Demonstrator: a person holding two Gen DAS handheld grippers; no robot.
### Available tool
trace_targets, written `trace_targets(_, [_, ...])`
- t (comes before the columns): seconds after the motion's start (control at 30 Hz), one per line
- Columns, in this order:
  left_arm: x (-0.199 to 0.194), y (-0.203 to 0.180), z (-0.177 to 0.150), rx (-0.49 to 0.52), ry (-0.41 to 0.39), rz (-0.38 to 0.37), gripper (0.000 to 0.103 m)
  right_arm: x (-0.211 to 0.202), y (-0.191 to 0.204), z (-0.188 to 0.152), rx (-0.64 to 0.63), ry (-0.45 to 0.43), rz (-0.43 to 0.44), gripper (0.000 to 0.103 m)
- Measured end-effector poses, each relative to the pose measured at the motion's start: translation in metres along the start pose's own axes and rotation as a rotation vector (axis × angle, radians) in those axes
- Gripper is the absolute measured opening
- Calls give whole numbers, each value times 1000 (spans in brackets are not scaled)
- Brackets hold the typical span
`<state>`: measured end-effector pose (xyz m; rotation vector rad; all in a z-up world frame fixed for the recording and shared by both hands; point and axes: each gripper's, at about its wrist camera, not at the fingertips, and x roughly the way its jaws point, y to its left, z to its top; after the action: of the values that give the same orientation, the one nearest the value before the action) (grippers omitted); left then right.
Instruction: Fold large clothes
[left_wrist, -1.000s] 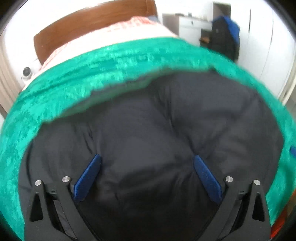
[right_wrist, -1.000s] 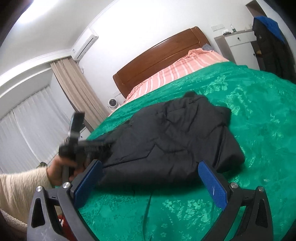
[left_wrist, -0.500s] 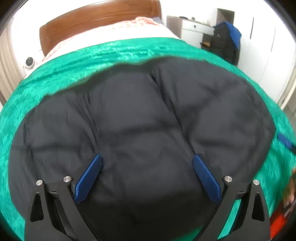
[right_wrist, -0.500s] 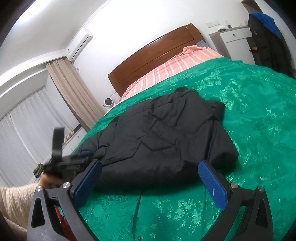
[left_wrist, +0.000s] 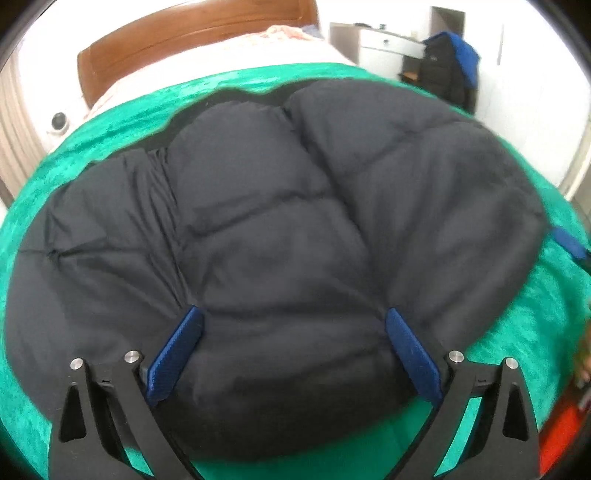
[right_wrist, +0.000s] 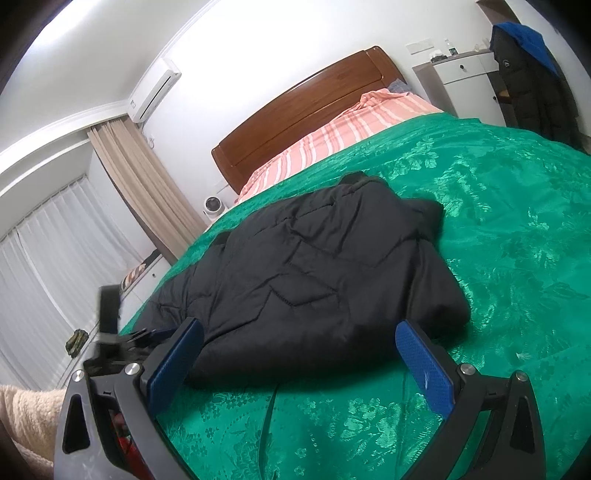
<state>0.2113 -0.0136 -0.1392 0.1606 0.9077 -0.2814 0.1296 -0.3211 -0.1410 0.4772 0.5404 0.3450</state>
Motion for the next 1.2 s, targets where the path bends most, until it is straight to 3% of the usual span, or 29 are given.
trace_targets(0.1, [9, -11, -9, 70, 19, 46, 101, 2, -1, 0, 6, 2, 6, 102])
trace_targets(0.27, [26, -14, -13, 64, -1, 55, 103, 4, 0, 0, -2, 9, 1, 102])
trace_targets(0.5, [2, -25, -36, 98, 15, 57, 101, -4, -9, 3, 32, -23, -15, 102])
trace_targets(0.77, [17, -34, -49, 116, 9, 124, 102, -1, -10, 3, 32, -14, -28, 102])
trace_targets(1.03, [-22, -56, -72, 198, 36, 62, 101, -9, -28, 7, 112, -48, -43, 102])
trace_targets(1.2, [-56, -52, -83, 147, -9, -29, 101, -11, -46, 8, 206, -64, -44, 102])
